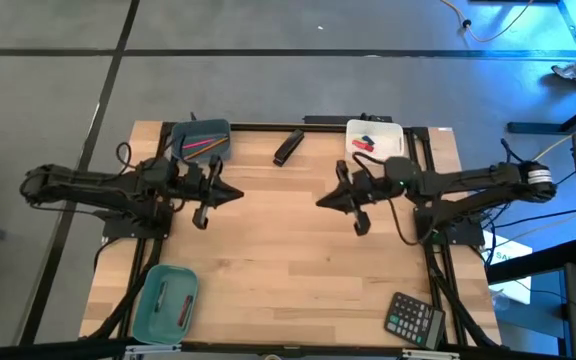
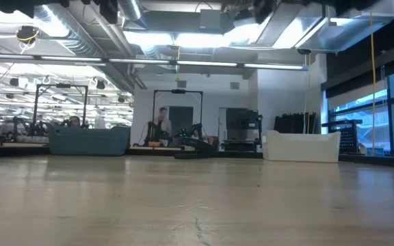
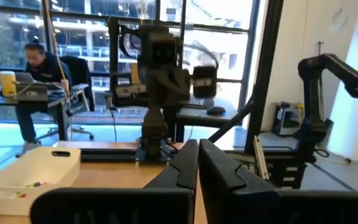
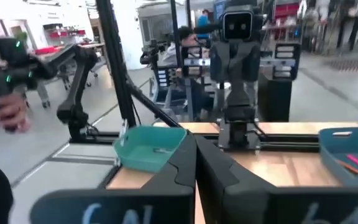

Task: Sort crayons/erasers/pens/pencils in bins
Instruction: Return to Home Position

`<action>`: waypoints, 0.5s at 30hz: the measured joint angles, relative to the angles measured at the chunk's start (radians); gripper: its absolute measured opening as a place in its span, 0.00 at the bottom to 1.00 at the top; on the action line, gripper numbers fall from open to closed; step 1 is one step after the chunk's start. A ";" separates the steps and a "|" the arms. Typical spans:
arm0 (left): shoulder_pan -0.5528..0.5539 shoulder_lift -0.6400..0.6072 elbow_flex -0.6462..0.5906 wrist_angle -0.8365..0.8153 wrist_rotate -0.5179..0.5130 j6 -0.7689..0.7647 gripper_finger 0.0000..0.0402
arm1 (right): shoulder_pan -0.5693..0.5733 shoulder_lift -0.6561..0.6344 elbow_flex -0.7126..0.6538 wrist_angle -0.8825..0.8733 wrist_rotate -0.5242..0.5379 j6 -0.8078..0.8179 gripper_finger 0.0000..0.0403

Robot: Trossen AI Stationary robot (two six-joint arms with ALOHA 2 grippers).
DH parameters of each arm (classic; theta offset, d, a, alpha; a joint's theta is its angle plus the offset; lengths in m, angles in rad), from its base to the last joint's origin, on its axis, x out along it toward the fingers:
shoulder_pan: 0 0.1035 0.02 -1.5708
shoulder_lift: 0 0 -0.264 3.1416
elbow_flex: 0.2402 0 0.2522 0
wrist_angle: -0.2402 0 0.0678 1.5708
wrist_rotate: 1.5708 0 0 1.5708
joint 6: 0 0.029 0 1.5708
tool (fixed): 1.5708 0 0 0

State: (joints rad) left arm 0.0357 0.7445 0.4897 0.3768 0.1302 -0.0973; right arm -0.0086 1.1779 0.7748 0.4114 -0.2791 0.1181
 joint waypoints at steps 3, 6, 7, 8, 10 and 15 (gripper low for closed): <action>0.011 -0.023 -0.019 -0.029 -0.001 0.061 0.01 | 0.001 -0.053 -0.116 0.036 -0.009 -0.043 0.02; 0.017 -0.040 -0.021 -0.072 0.000 0.081 0.00 | 0.001 -0.106 -0.185 -0.032 -0.052 -0.044 0.02; 0.016 -0.042 -0.021 -0.082 0.000 0.082 0.00 | 0.001 -0.131 -0.197 -0.054 -0.052 -0.044 0.02; 0.016 -0.045 -0.021 -0.085 0.000 0.087 0.01 | 0.001 -0.162 -0.213 -0.080 -0.048 -0.045 0.01; 0.016 -0.063 -0.021 -0.092 0.000 0.115 0.01 | 0.001 -0.218 -0.241 -0.121 -0.015 -0.060 0.01; 0.017 -0.142 -0.021 -0.157 -0.042 0.197 0.00 | -0.024 -0.395 -0.322 -0.150 0.046 -0.120 0.01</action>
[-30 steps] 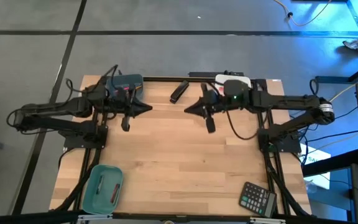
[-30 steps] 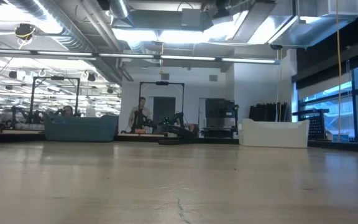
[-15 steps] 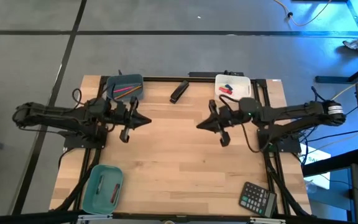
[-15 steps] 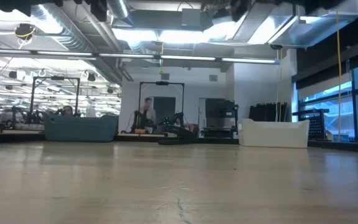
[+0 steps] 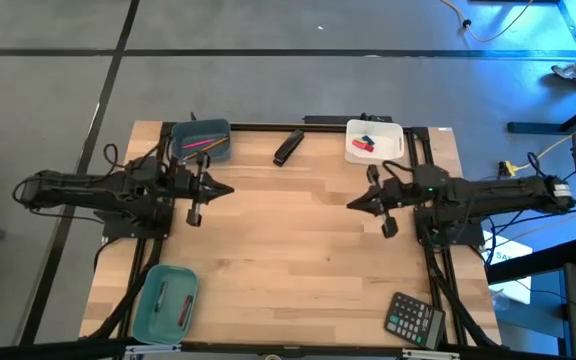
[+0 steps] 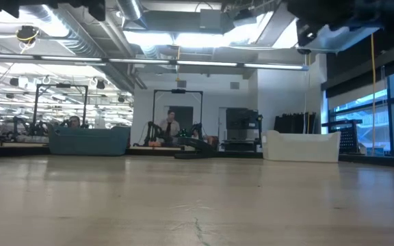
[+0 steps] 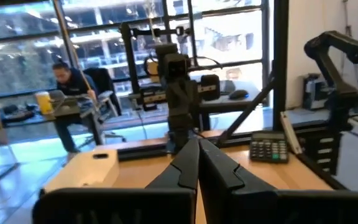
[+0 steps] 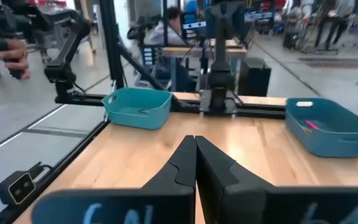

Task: Sort crayons/erasers/pens/pencils in bins
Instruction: Return to Home Position

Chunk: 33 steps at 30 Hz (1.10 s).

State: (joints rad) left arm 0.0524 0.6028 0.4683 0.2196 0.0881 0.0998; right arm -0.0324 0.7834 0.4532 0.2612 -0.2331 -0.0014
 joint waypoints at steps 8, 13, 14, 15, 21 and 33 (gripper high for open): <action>0.040 -0.109 -0.073 -0.059 -0.008 0.015 0.00 | -0.086 -0.206 -0.126 0.010 -0.101 0.002 0.01; 0.085 -0.165 -0.155 -0.047 -0.009 0.009 0.01 | -0.116 -0.275 -0.155 0.005 -0.137 0.023 0.00; 0.096 -0.177 -0.166 -0.048 -0.009 0.007 0.01 | -0.121 -0.285 -0.161 0.005 -0.149 0.023 0.00; 0.106 -0.189 -0.175 -0.048 -0.009 -0.001 0.01 | -0.126 -0.294 -0.167 0.003 -0.160 0.023 0.00; 0.157 -0.279 -0.225 -0.046 0.004 -0.019 0.01 | -0.131 -0.364 -0.213 0.007 -0.162 0.019 0.00; 0.211 -0.357 -0.300 -0.047 0.026 -0.020 0.00 | -0.127 -0.393 -0.344 0.204 -0.162 0.053 0.00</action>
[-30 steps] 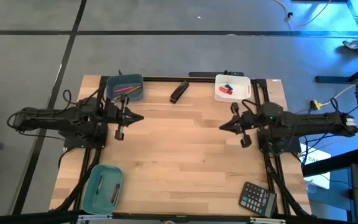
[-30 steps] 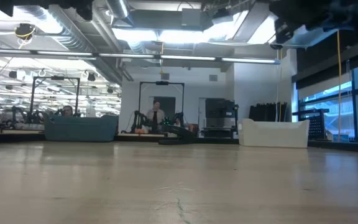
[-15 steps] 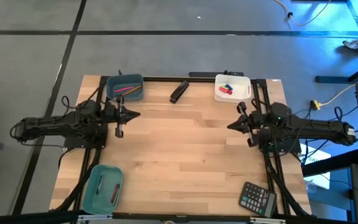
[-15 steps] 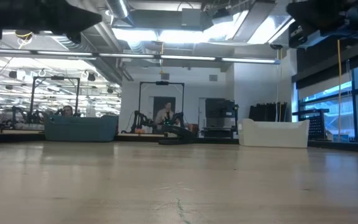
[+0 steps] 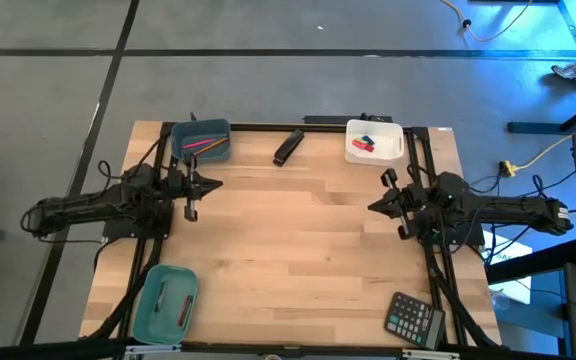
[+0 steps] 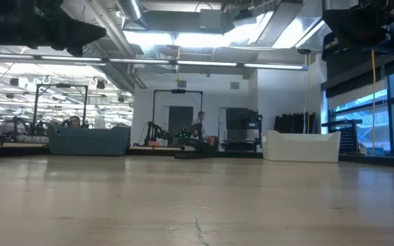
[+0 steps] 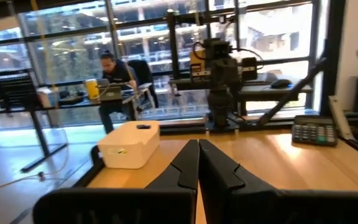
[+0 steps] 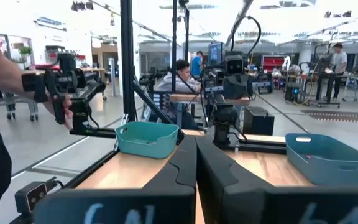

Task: Sort crayons/erasers/pens/pencils in bins
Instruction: Return to Home Position

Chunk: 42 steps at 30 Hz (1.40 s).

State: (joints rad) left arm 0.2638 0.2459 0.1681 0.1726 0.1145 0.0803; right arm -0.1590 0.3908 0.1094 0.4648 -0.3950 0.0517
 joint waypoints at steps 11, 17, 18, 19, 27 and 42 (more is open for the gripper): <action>0.000 -0.089 -0.083 -0.006 0.031 -0.040 0.00 | 0.051 -0.002 -0.034 0.033 0.000 0.021 0.00; -0.001 -0.140 -0.148 0.006 0.030 -0.092 0.00 | 0.051 -0.002 -0.034 0.013 0.000 -0.004 0.00; -0.002 -0.145 -0.153 0.006 0.030 -0.103 0.00 | 0.051 -0.002 -0.034 0.014 0.000 -0.010 0.00; -0.003 -0.151 -0.156 0.006 0.030 -0.114 0.00 | 0.051 -0.002 -0.034 0.017 0.000 -0.023 0.00; -0.023 -0.183 -0.156 0.008 0.030 -0.138 0.00 | 0.051 -0.001 -0.034 0.012 -0.016 -0.085 0.01; -0.022 -0.195 -0.156 -0.005 -0.007 -0.105 0.00 | 0.051 -0.001 -0.034 -0.044 -0.065 -0.057 0.01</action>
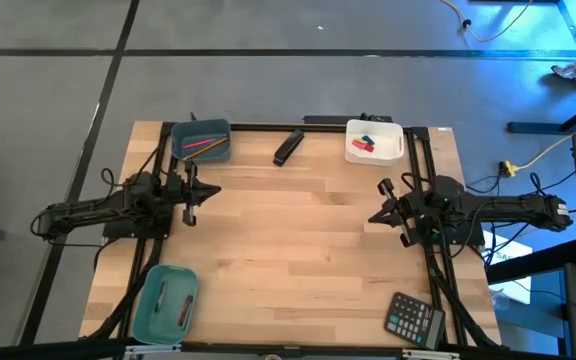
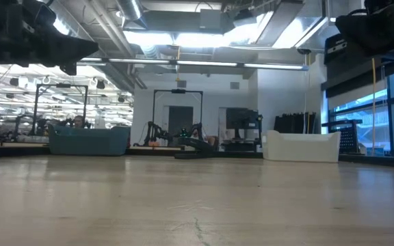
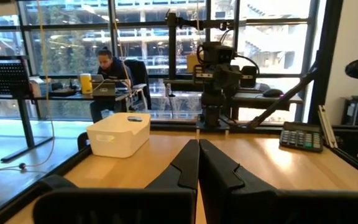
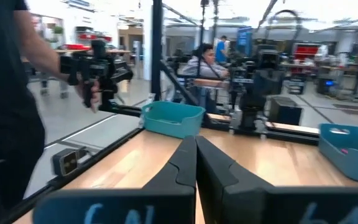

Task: Sort crayons/erasers/pens/pencils in bins
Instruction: Return to Home Position

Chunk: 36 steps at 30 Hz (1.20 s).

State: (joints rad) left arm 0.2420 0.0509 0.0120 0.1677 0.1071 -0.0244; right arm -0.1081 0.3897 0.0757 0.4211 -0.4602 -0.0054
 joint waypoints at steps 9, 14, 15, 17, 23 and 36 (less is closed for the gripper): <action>0.000 0.000 0.000 0.006 -0.010 -0.007 0.00 | 0.000 0.000 -0.006 -0.005 -0.013 -0.006 0.01; 0.000 0.000 0.000 0.006 0.012 -0.019 0.00 | 0.000 0.000 -0.068 0.120 -0.013 0.031 0.01; 0.000 0.000 0.000 0.007 0.013 -0.019 0.00 | 0.000 0.000 -0.068 0.118 -0.012 0.033 0.01; 0.000 0.000 0.000 0.008 0.013 -0.014 0.00 | 0.000 -0.001 -0.068 0.118 -0.013 0.042 0.01; 0.000 0.000 0.000 0.010 0.013 -0.007 0.00 | 0.000 -0.018 -0.068 0.111 -0.022 0.050 0.01; 0.000 0.000 0.000 0.077 0.014 -0.018 0.01 | 0.000 -0.039 -0.068 0.022 -0.066 0.054 0.01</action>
State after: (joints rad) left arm 0.2417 0.0505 0.0124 0.2449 0.1211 -0.0419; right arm -0.1081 0.3503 0.0078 0.4427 -0.5259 0.0483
